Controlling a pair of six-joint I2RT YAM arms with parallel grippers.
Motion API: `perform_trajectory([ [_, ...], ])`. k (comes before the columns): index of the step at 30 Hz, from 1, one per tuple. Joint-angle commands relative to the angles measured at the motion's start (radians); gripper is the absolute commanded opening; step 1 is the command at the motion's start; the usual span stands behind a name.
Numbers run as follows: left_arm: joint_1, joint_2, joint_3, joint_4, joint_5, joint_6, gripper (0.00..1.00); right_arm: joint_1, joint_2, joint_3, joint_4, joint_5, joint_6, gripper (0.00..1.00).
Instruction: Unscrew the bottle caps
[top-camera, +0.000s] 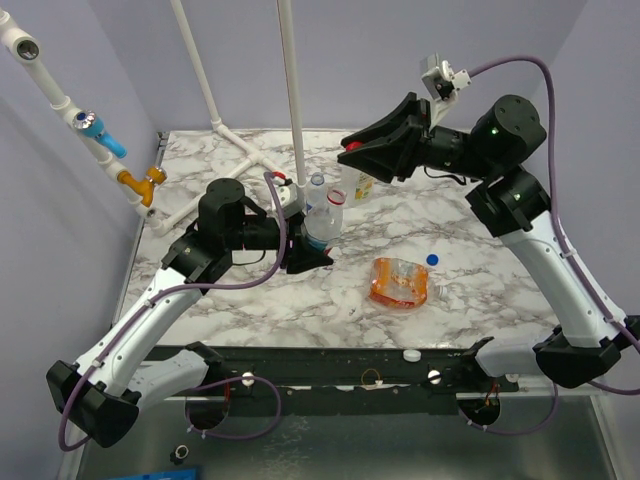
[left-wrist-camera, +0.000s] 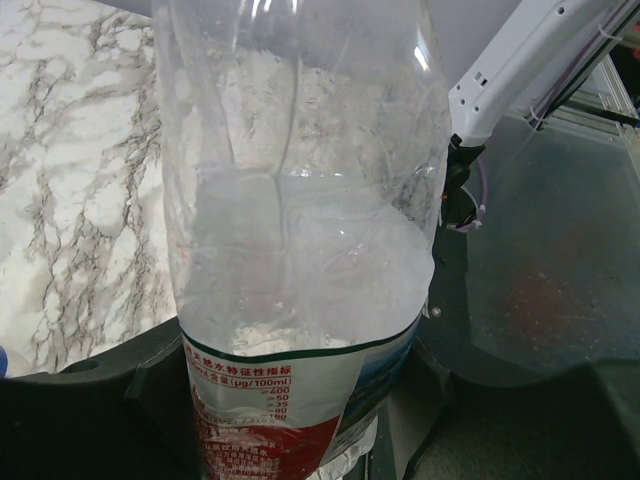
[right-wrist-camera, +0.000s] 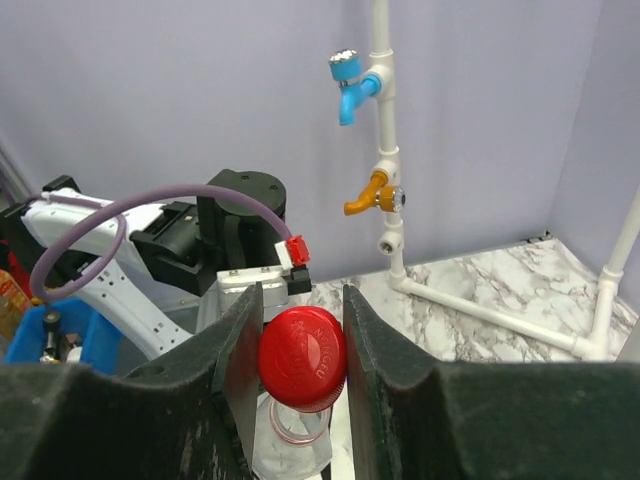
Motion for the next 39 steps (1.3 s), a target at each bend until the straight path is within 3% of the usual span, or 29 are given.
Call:
perform_trajectory([
  [1,0.005,-0.025,-0.005,-0.017,0.010,0.044,0.00,-0.014,-0.003,-0.036,-0.050,0.167,-0.003,0.00],
  [5,0.005,-0.034,-0.008,-0.019,-0.020,0.074,0.00,-0.101,-0.027,-0.161,-0.099,0.444,0.022,0.01],
  [10,0.005,-0.044,-0.010,-0.019,-0.052,0.095,0.00,-0.271,-0.102,-0.456,-0.078,0.560,0.119,0.01],
  [19,0.005,-0.038,0.002,-0.018,-0.055,0.097,0.00,-0.338,-0.062,-0.847,-0.098,1.001,0.267,0.01],
  [31,0.005,-0.018,0.016,-0.018,-0.056,0.097,0.00,-0.338,0.082,-0.961,-0.056,1.177,0.352,0.02],
  [39,0.005,-0.017,0.019,-0.018,-0.059,0.096,0.00,-0.338,0.203,-0.962,0.037,1.228,0.385,0.14],
])
